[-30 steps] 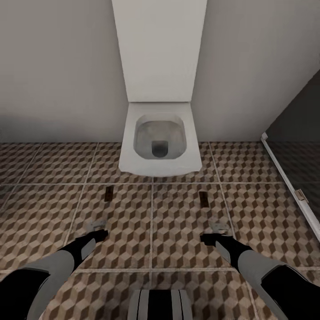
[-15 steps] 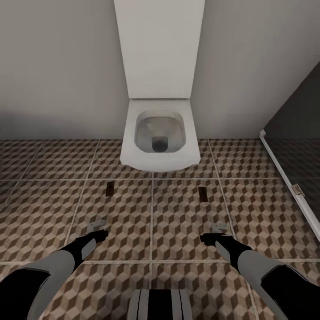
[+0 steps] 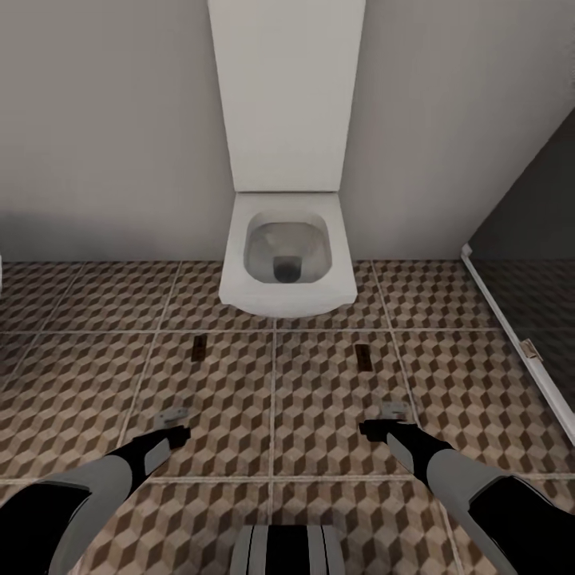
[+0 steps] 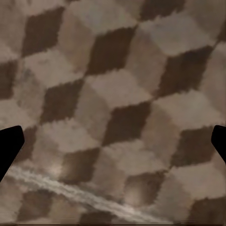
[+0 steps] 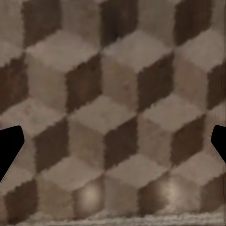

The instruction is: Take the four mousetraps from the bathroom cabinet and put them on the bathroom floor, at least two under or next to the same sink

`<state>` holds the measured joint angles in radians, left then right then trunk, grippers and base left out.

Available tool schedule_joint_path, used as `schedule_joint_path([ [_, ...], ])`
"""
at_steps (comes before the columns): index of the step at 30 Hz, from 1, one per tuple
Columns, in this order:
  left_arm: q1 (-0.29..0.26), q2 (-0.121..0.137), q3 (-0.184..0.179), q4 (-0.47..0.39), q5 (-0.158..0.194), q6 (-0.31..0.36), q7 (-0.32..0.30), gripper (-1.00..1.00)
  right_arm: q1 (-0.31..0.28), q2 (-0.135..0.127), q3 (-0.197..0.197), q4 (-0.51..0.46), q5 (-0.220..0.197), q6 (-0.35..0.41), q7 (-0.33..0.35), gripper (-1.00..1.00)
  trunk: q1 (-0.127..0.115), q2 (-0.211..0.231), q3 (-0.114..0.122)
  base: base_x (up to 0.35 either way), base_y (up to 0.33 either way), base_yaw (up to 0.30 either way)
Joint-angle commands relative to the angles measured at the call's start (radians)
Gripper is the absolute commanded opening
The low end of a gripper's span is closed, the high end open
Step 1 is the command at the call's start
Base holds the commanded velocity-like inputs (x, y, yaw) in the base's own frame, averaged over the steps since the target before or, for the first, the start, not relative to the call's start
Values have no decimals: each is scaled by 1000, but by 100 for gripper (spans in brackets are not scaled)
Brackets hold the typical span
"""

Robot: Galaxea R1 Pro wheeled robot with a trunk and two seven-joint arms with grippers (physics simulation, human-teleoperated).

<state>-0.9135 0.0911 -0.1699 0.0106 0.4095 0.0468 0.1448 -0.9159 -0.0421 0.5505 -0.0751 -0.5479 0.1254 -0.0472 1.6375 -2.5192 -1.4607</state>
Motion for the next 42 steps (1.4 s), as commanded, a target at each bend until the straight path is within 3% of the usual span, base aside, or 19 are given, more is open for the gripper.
schedule_joint_path([
  [1,-1,0,-8,5,8,3,2,100,0,-1,8,-3,-8,7,-5,100,-1,0,3,-1,0,0],
  [12,-1,1,-7,27,9,38,1,100,1,-2,9,-3,-7,11,-6,100,-6,3,46,0,0,0],
  [14,0,2,-6,28,9,54,1,100,1,-2,9,-2,-7,11,-6,100,-6,3,54,0,0,0],
  [15,3,2,-5,29,10,107,2,100,2,-2,11,-2,-6,12,-6,100,-7,3,58,0,0,0],
  [21,6,2,-4,29,11,158,2,100,3,-2,12,-2,-6,13,-6,100,-10,5,81,0,0,0],
  [33,8,5,-4,29,11,179,7,100,7,-2,13,10,-5,15,-6,100,-15,8,127,0,0,0],
  [42,8,27,-3,29,12,186,8,100,12,-2,13,55,-4,15,-6,100,-19,10,162,0,0,0],
])
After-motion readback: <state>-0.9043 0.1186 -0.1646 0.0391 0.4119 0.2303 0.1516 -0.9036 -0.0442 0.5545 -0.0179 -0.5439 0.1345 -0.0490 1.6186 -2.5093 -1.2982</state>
